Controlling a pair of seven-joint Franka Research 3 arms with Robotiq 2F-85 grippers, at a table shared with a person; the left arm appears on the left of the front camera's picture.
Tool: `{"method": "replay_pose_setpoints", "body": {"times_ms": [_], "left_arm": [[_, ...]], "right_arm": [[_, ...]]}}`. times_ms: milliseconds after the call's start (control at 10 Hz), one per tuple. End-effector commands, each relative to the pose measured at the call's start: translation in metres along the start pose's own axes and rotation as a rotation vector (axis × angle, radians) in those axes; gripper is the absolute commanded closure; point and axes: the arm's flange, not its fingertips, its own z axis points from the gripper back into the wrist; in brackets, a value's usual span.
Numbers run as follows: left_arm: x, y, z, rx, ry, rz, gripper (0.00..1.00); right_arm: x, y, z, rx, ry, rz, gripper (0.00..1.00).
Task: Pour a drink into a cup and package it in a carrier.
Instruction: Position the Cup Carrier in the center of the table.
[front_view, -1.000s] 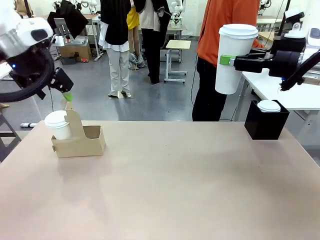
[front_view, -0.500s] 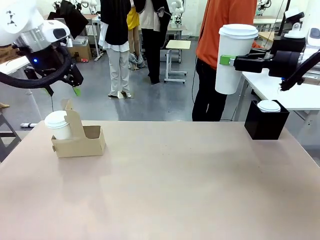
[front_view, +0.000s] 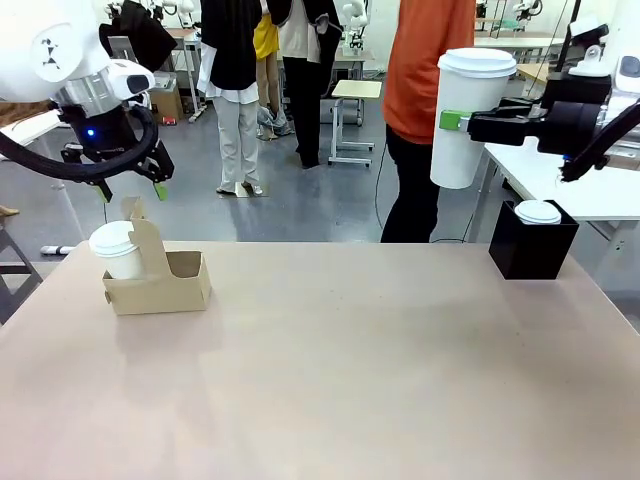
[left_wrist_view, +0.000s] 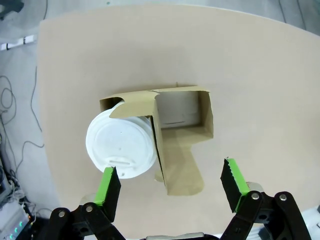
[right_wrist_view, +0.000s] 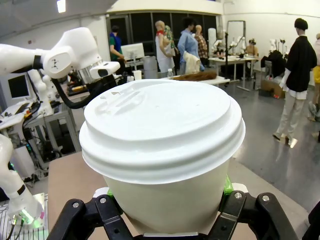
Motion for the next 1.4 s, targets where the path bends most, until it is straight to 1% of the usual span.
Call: {"method": "replay_pose_setpoints", "body": {"times_ms": [0, 100, 300, 400, 500, 600, 700, 900, 1000, 1100, 1200, 1300], "left_arm": [[0.001, 0.000, -0.004, 0.001, 0.007, 0.004, 0.00], [0.006, 0.004, -0.011, -0.004, 0.031, 0.043, 0.00], [0.011, 0.000, -0.019, 0.000, 0.051, 0.053, 0.00], [0.014, 0.000, -0.022, 0.006, 0.059, 0.076, 0.00], [0.020, 0.003, -0.030, -0.016, 0.082, 0.083, 0.56], [0.022, 0.005, -0.035, -0.020, 0.095, 0.092, 0.58], [0.023, 0.005, -0.037, -0.023, 0.097, 0.093, 1.00], [0.025, 0.005, -0.037, -0.019, 0.091, 0.102, 1.00], [0.025, 0.006, -0.038, -0.007, 0.093, 0.104, 0.86], [0.024, 0.007, -0.037, -0.003, 0.091, 0.106, 0.96], [0.024, 0.008, -0.037, 0.003, 0.101, 0.121, 1.00], [0.026, 0.010, -0.038, 0.017, 0.114, 0.130, 1.00]], "right_arm": [[0.005, 0.002, -0.002, 0.000, -0.014, 0.005, 0.20], [0.005, 0.002, -0.002, 0.000, -0.014, 0.005, 0.20], [0.005, 0.002, -0.002, 0.000, -0.014, 0.005, 0.20], [0.005, 0.002, -0.002, 0.000, -0.014, 0.005, 0.20], [0.005, 0.002, -0.002, 0.000, -0.014, 0.005, 0.20], [0.005, 0.002, -0.002, 0.000, -0.014, 0.005, 0.20], [0.005, 0.002, -0.002, 0.000, -0.014, 0.005, 0.20], [0.005, 0.002, -0.002, 0.000, -0.014, 0.005, 0.20], [0.005, 0.002, -0.002, 0.000, -0.014, 0.005, 0.20], [0.005, 0.002, -0.002, 0.000, -0.014, 0.005, 0.20], [0.005, 0.002, -0.002, 0.000, -0.014, 0.005, 0.20], [0.005, 0.002, -0.002, 0.000, -0.014, 0.005, 0.20]]}}
